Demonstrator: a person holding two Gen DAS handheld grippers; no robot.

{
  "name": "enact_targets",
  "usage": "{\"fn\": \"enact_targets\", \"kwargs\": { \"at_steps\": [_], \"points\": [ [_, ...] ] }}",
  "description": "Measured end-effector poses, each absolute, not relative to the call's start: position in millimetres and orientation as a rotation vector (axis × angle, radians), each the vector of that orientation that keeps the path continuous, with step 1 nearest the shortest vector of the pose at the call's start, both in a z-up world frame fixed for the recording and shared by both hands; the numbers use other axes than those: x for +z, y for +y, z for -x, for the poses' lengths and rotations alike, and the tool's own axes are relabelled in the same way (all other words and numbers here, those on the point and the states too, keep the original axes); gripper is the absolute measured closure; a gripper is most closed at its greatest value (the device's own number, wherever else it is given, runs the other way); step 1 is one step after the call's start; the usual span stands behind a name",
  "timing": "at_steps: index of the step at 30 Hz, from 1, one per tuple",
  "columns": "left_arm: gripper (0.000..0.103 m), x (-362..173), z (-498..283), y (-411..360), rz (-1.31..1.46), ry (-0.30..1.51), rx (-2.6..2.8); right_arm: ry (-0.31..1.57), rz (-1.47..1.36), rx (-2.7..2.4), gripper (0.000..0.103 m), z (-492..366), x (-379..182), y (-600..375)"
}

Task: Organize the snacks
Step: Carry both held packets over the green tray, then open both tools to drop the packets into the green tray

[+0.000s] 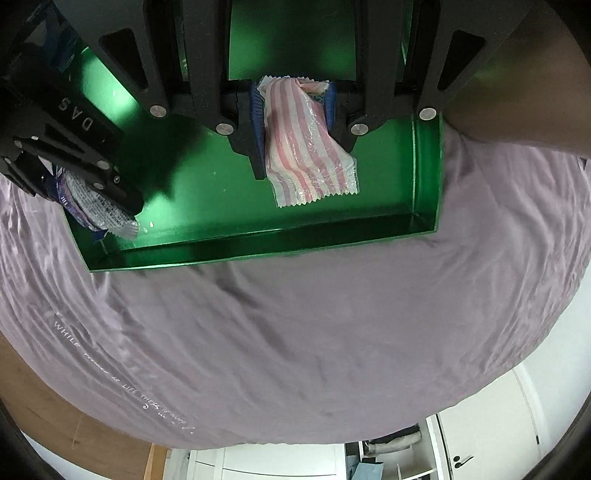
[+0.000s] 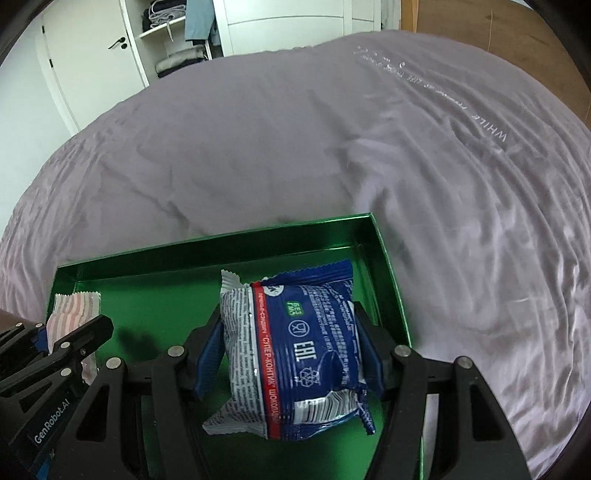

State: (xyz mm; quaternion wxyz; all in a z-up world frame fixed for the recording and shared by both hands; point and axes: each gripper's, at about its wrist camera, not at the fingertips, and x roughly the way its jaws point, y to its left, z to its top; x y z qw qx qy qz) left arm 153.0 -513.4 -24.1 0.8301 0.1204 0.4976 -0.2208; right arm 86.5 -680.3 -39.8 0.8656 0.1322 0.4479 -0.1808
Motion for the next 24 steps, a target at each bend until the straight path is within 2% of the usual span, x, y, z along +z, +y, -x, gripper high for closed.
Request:
{"fn": "enact_targets", "kwargs": {
  "at_steps": [10,24],
  "points": [
    [0.08,-38,-169,-523,-0.237,1.123,-0.424,0.97,-0.227,-0.385,0.022,-105,-48,-685],
    [0.08,-41,-170,-527,-0.236,1.115,-0.41,0.979,-0.198,-0.387,0.019,-106,-49,-684]
  ]
}}
